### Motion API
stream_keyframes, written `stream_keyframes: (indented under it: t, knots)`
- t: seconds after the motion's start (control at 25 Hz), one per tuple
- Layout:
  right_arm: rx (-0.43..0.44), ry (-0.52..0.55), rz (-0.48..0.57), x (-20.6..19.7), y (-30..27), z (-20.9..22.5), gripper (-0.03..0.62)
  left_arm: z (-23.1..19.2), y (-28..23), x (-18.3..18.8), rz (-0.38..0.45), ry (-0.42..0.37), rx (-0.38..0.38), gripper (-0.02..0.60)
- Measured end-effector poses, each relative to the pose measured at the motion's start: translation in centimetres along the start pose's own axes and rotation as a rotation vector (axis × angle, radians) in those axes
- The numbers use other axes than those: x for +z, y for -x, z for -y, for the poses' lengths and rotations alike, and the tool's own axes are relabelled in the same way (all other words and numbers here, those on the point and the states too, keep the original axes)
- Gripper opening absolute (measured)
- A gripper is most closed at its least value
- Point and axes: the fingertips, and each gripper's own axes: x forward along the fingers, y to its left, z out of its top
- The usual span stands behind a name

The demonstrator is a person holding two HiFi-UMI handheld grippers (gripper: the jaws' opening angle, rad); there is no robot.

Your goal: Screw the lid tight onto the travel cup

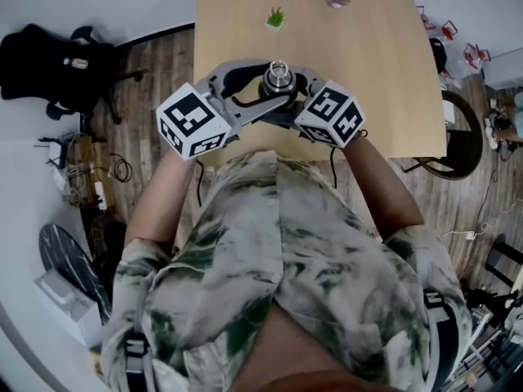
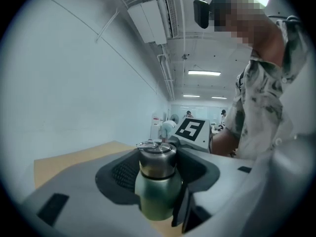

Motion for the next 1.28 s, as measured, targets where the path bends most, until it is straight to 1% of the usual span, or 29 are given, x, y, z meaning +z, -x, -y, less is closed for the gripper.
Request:
stream_keyframes:
  t: [0.08,0.2,0.28,0.52,0.6,0.64,0.72,0.84,1.16,1.28]
  knots:
    - [-0.008,-0.014,0.001,0.0,-0.1,0.2,0.404,-0.2,0.0,0.0,-0.004,0.0,0.017,0.248]
    - [-0.034,-0.043,0.003,0.0,-0.3,0.6,0.404,-0.6,0.0,0.0,-0.002,-0.007,0.112,0.253]
    - [-0.052,-0.055,0.0,0.0,-0.4,1.0,0.405,-0.8,0.1,-0.1,0.003,0.002,0.177,0.265]
    - [-0.077,-0.061,-0.011,0.0,-0.5,1.8,0.405,-1.4,-0.2,0.5,0.007,0.011,0.365,0.265]
    - [-0.079,-0.058,-0.02,0.0,-0.8,1.8,0.405,-1.8,-0.1,0.3,0.002,0.017,0.406,0.265]
    - [-0.079,-0.055,-0.026,-0.1,-0.9,1.7,0.405,-1.9,-0.1,0.1,0.0,0.021,0.414,0.263]
    - [-0.077,-0.053,-0.032,-0.2,-1.3,1.5,0.405,-1.9,0.1,-0.1,0.004,0.021,0.407,0.25]
    - [-0.072,-0.046,-0.024,0.0,-1.4,1.6,0.405,-2.1,0.2,-0.2,0.019,0.013,0.359,0.249]
    - [-0.031,-0.011,-0.001,0.8,-1.1,0.9,0.403,-1.4,0.7,0.3,0.037,-0.043,0.111,0.245]
    - [-0.022,-0.002,-0.003,0.8,-1.1,0.7,0.404,-1.3,0.9,0.3,0.038,-0.043,0.042,0.245]
